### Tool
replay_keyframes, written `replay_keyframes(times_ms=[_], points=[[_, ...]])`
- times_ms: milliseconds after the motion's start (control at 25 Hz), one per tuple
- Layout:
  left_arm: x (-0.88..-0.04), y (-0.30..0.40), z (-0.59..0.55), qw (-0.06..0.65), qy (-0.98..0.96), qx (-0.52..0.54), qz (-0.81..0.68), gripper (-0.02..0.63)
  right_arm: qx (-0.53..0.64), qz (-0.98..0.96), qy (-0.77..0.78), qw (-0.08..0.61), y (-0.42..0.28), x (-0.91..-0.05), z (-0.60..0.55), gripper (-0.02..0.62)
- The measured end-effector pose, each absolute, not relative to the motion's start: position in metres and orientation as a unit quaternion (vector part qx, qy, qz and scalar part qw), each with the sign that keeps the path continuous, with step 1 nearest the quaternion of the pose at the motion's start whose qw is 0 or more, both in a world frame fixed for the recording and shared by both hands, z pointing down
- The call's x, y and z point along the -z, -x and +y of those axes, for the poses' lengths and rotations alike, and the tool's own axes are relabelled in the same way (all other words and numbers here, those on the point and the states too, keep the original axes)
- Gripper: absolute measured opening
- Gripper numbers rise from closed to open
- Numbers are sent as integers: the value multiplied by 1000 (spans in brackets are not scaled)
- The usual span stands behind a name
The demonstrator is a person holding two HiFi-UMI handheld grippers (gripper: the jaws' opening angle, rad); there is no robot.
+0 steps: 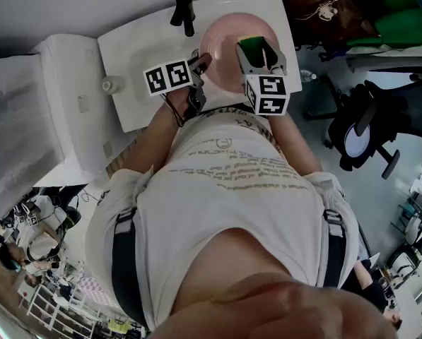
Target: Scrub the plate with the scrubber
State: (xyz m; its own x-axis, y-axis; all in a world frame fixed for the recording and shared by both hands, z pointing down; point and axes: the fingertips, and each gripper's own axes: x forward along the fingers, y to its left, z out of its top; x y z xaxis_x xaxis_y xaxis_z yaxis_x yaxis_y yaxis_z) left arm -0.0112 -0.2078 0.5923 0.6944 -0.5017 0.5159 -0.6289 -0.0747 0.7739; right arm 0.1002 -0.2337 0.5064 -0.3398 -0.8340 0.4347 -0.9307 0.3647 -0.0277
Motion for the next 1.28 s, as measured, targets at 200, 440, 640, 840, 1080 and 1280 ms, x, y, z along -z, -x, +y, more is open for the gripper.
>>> replay_keyframes(times_ms=[200,440,640,840,1080,1280], points=[[-613,23,-198,588,-704,-61,-394,52,-141,-806,-545,182,-101,-511,-232,255],[-647,51,-180,614,-659,-75,-427,52,-145,-810,-537,186,-95,-516,-230,255],[-671,77,-166,635,-620,-90,-452,54,-150,-820,-518,193,-85,-521,-226,255],[-688,96,-156,667,-565,-83,-478,55,-143,-825,-515,185,-81,-520,-227,255],[-702,118,-149,697,-508,-58,-502,61,-153,-835,-503,165,-70,-516,-228,255],[-716,126,-139,727,-452,-34,-515,67,-154,-835,-502,166,-71,-516,-234,255]])
